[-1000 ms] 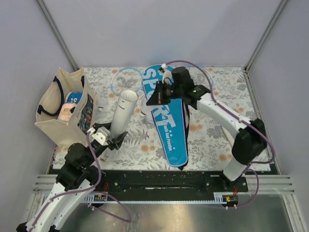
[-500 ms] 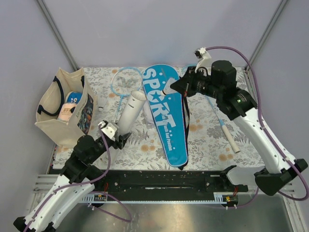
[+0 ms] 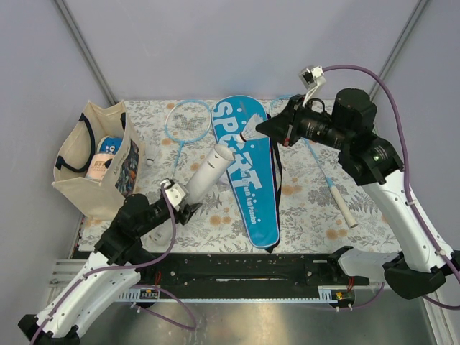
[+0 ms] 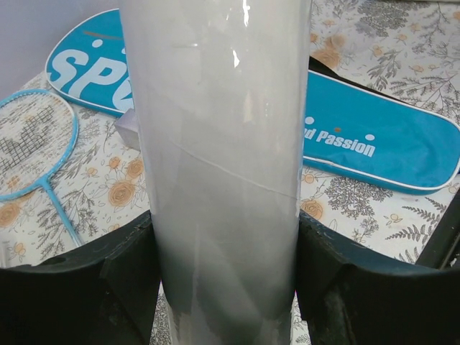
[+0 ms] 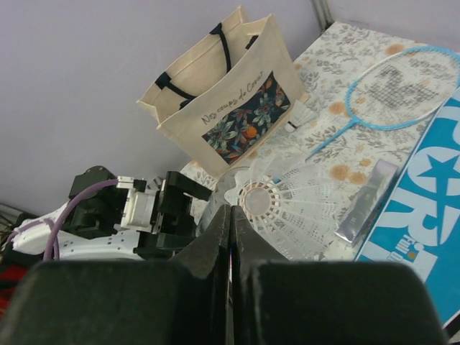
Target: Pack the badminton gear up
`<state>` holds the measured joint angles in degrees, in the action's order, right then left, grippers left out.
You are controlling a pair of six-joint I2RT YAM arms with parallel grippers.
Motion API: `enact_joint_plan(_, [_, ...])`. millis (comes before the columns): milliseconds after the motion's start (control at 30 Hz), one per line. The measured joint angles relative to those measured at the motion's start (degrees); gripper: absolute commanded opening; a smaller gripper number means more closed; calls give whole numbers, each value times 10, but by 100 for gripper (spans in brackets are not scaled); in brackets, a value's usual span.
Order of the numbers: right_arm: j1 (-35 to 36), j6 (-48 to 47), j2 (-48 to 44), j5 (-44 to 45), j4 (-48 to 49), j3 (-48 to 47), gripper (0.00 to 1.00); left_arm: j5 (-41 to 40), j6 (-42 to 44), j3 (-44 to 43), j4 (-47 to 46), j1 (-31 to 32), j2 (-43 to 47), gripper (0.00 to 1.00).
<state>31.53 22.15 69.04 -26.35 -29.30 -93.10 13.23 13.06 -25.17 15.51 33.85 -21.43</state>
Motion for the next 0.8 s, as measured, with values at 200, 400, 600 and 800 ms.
enact_joint_plan(200, [18,21,19,-33,16,11,0,26,7,-19,0,0,-32,39])
enact_joint_plan(400, [50,39,30,-49,29,57,0,52,8,-21,-11,0,-39,39])
enact_joint_plan(600, [60,54,49,-66,40,73,0,67,7,-21,-24,0,-25,39])
enact_joint_plan(800, [68,60,67,-88,46,86,0,75,6,-21,-23,0,-22,39])
